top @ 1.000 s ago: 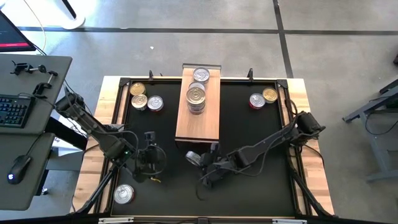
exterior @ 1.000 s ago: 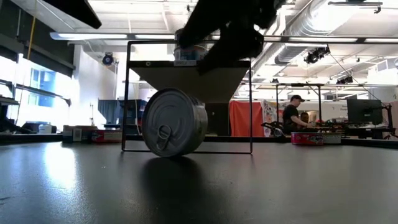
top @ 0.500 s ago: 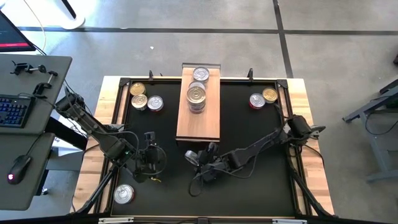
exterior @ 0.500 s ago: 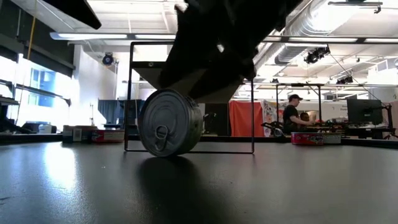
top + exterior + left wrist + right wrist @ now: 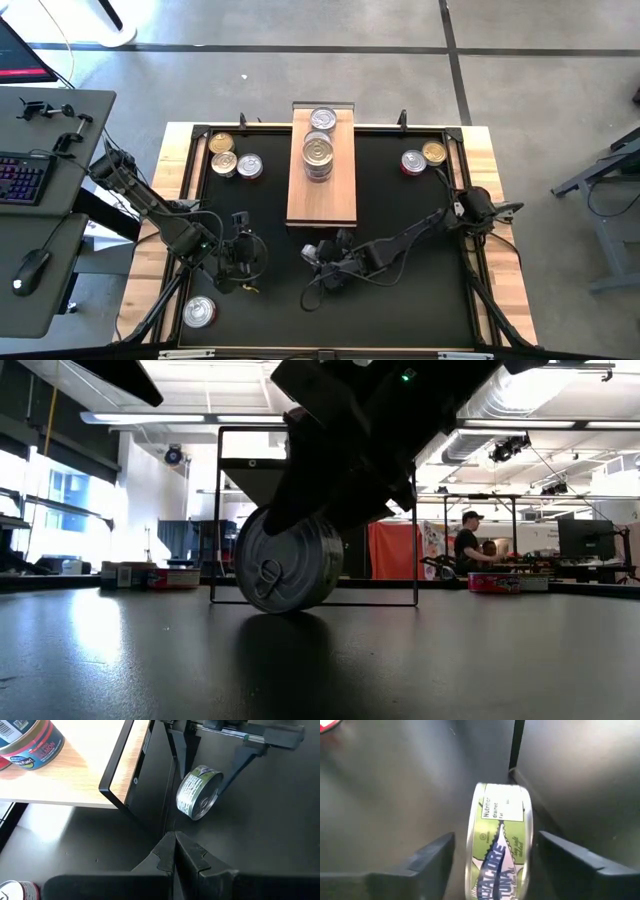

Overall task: Stack canned seafood by type on shelf
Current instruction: Stack the green tuna can on top of the green tuna can on the shelf

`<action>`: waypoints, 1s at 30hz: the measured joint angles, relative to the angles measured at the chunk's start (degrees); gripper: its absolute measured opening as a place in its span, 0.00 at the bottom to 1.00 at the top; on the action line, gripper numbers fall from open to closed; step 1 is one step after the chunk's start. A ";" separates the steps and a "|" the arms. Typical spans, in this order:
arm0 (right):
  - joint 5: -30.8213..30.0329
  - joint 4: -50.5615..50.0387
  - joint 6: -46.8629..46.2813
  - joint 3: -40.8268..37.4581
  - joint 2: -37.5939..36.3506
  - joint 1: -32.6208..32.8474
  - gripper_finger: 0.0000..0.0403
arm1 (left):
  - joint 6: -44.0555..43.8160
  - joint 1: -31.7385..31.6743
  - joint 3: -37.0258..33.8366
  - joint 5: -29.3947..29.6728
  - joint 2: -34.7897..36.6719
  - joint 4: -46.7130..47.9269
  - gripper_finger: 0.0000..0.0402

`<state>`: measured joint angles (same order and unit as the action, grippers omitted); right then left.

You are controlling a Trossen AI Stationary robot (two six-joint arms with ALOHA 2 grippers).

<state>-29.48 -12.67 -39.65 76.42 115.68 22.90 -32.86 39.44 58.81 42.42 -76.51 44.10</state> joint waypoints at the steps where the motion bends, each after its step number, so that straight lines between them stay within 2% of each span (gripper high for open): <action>1: 0.82 -0.26 -1.19 0.02 0.00 0.00 0.63 | 0.00 0.00 0.00 -0.01 0.00 0.00 0.00; 6: 7.65 0.58 -3.43 0.02 -0.34 0.57 0.30 | -0.02 -0.04 0.00 -1.26 0.02 -0.26 0.00; 12: 22.14 3.69 2.42 0.00 -5.39 3.17 0.30 | -0.12 -0.02 0.00 -10.76 2.02 -0.46 0.00; 15: 25.39 3.97 2.49 0.02 -10.97 4.60 0.30 | -0.68 0.00 0.00 -12.13 3.64 -0.46 0.00; 17: 23.93 3.50 2.47 0.02 -14.85 5.62 0.30 | -1.26 0.00 0.00 -11.66 4.52 -0.44 0.00; 22: 11.14 3.25 3.82 0.09 -23.29 6.86 0.30 | -1.59 -0.04 0.04 -7.88 5.33 -0.85 0.00; 25: 6.35 2.70 4.35 0.09 -26.18 5.80 0.30 | -1.55 -0.04 0.04 -7.49 5.31 -0.81 0.00; 30: 0.34 1.55 2.40 0.10 -29.33 2.17 0.30 | 2.24 -0.04 0.04 -14.84 6.70 -2.44 0.00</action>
<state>-29.14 -11.12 -37.26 76.53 86.34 25.07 -30.62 39.40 58.85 27.58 -69.81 41.66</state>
